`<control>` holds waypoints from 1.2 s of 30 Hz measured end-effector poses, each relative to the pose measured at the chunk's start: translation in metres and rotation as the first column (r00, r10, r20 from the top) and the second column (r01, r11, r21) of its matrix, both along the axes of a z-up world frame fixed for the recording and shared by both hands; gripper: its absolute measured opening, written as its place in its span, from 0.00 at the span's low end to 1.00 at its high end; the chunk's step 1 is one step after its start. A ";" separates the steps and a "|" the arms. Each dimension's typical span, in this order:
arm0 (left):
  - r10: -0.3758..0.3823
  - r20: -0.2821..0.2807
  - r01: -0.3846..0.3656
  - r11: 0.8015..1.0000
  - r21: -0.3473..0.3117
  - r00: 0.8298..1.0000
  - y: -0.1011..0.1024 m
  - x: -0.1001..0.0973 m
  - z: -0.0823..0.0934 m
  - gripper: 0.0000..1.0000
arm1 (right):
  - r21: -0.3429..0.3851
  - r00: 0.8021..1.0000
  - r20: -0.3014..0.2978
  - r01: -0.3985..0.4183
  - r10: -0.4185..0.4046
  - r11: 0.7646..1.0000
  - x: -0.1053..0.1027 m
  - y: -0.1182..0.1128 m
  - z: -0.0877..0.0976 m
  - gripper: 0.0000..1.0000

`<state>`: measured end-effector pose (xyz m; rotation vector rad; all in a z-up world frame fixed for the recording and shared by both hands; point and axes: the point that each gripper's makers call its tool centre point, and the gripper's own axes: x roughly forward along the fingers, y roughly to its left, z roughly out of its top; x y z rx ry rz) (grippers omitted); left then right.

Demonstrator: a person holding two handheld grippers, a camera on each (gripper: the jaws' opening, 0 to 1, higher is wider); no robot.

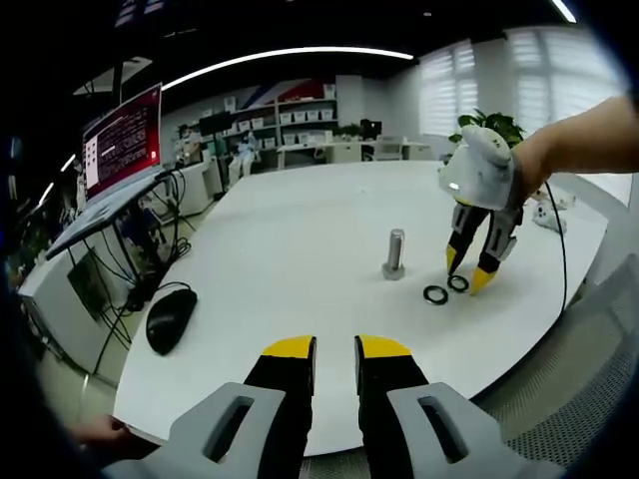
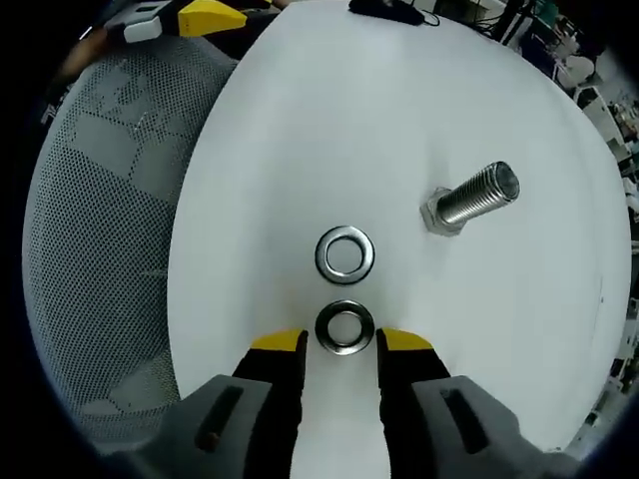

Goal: Place the washer onto the threaded stud by aligning its center hole with the stud, sliding it down to the base, and recovering from edge contact or off-axis alignment until the washer reaches the visible bottom stop.

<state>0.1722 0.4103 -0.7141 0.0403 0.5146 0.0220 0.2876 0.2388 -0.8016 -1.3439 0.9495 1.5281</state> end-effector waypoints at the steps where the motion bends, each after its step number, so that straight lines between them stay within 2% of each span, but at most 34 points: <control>1: 0.001 -0.001 -0.001 1.000 -0.001 1.000 0.000 0.000 0.000 0.13 | 0.004 1.000 -0.005 0.009 -0.009 1.000 0.000 0.000 0.000 0.30; 8: -0.001 -0.003 0.001 1.000 0.002 1.000 -0.001 0.000 0.000 0.13 | 0.007 1.000 -0.003 0.007 -0.007 1.000 0.003 0.002 0.000 0.26; 15: -0.004 -0.014 0.004 1.000 0.005 1.000 -0.001 0.000 -0.002 0.13 | 0.016 1.000 0.001 0.000 0.000 1.000 0.002 0.002 0.000 0.26; 18: -0.005 -0.016 0.005 1.000 0.006 1.000 -0.002 -0.001 -0.002 0.13 | 0.017 0.999 0.001 0.041 -0.041 0.999 0.002 0.002 0.000 0.27; 25: 0.002 -0.014 -0.002 1.000 0.005 1.000 0.000 -0.001 -0.002 0.13 | 0.038 0.998 -0.007 0.067 -0.067 0.997 0.002 0.002 0.001 0.26; 28: -0.002 -0.017 0.002 1.000 0.009 1.000 -0.001 -0.001 -0.002 0.12 | 0.046 0.998 -0.010 0.054 -0.054 0.997 0.002 0.002 0.001 0.25; 36: -0.002 -0.017 0.003 1.000 0.007 1.000 -0.001 -0.001 -0.003 0.12 | 0.068 0.995 -0.021 0.102 -0.101 0.992 0.002 0.003 0.000 0.26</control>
